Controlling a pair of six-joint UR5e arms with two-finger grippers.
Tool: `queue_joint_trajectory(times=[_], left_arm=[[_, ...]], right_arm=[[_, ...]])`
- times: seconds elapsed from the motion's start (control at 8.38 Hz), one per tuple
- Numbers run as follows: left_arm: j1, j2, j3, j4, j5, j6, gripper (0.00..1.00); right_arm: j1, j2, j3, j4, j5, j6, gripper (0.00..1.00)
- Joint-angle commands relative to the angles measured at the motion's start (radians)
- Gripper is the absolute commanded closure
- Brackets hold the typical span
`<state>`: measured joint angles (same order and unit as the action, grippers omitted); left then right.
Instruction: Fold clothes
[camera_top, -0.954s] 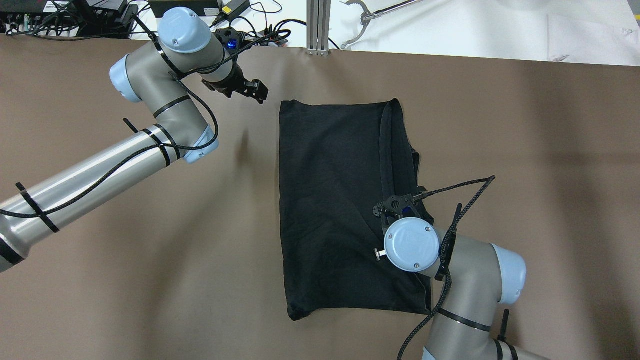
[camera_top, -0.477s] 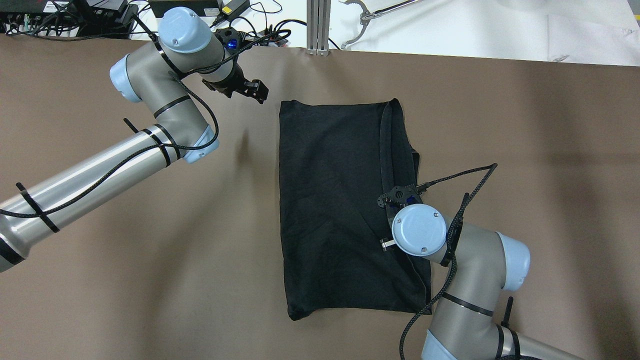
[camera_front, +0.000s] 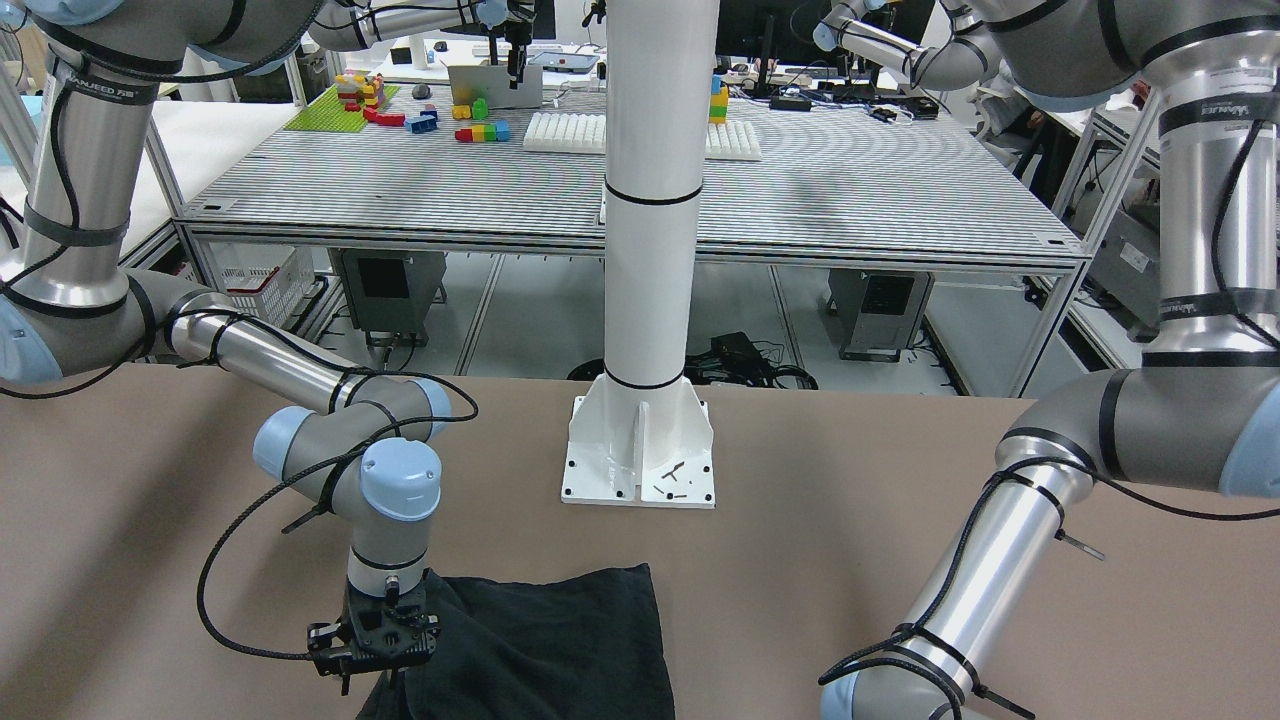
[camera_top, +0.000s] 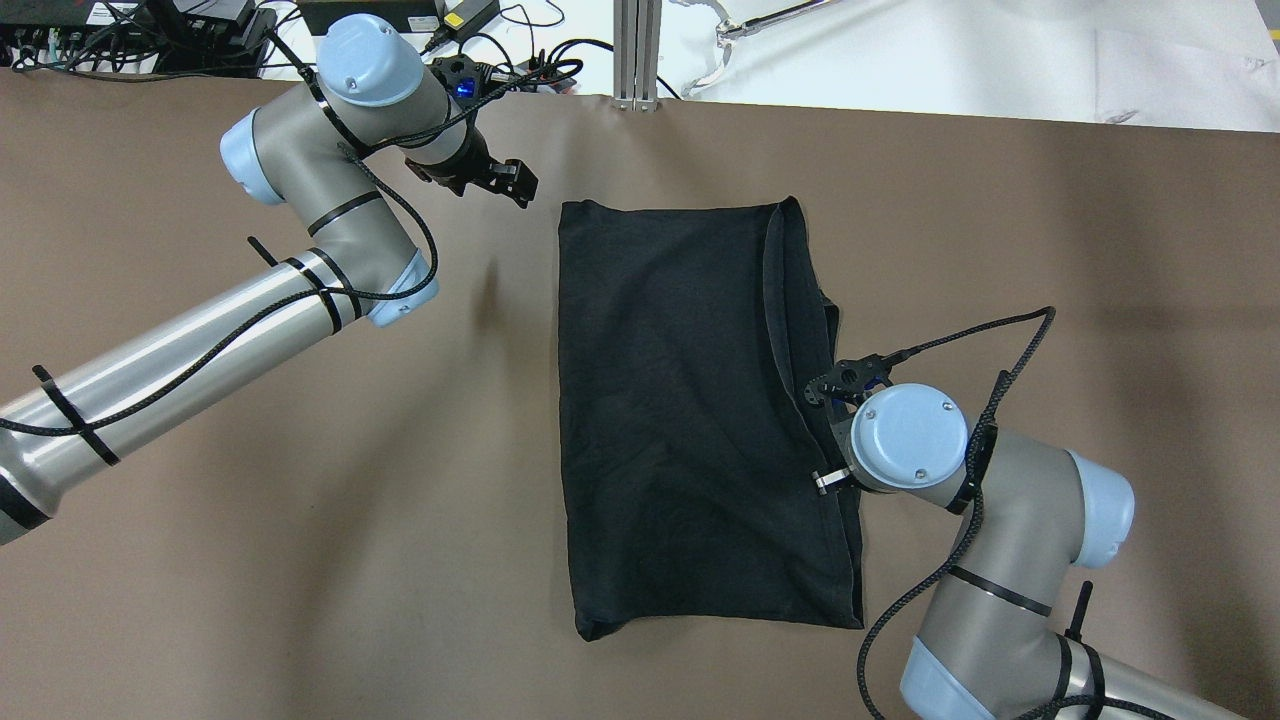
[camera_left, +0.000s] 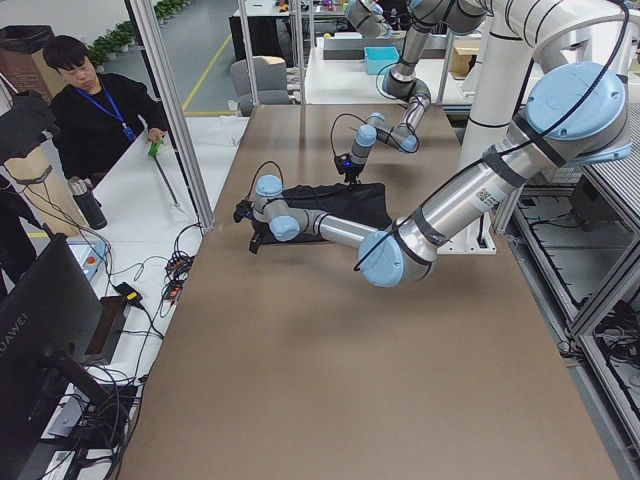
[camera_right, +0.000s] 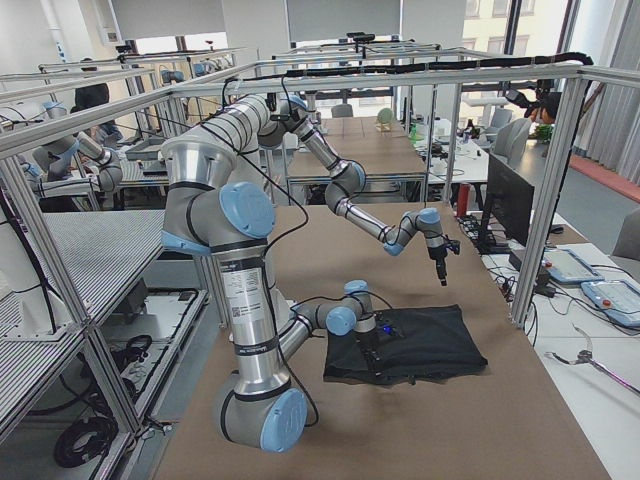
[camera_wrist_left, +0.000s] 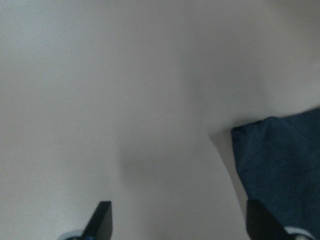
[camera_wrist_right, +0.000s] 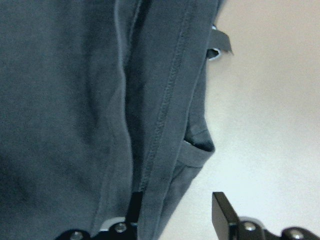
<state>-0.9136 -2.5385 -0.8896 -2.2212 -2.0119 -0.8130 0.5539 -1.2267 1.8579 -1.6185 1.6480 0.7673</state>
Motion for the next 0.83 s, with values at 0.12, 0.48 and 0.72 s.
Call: queue_joint_trajectory(times=[0.12, 0.48, 0.72], left_arm=[[-0.001, -0.002, 0.000, 0.000, -0.001, -0.002, 0.06], [-0.001, 0.001, -0.009, 0.000, -0.001, -0.002, 0.06], [-0.001, 0.001, -0.009, 0.000, -0.001, -0.002, 0.06]], right_arm=[[0.034, 0.056, 0.009, -0.011, 0.016, -0.002, 0.41], [0.064, 0.273, -0.240, 0.000, 0.019, 0.059, 0.31], [0.089, 0.352, -0.356, 0.005, 0.021, 0.070, 0.17]])
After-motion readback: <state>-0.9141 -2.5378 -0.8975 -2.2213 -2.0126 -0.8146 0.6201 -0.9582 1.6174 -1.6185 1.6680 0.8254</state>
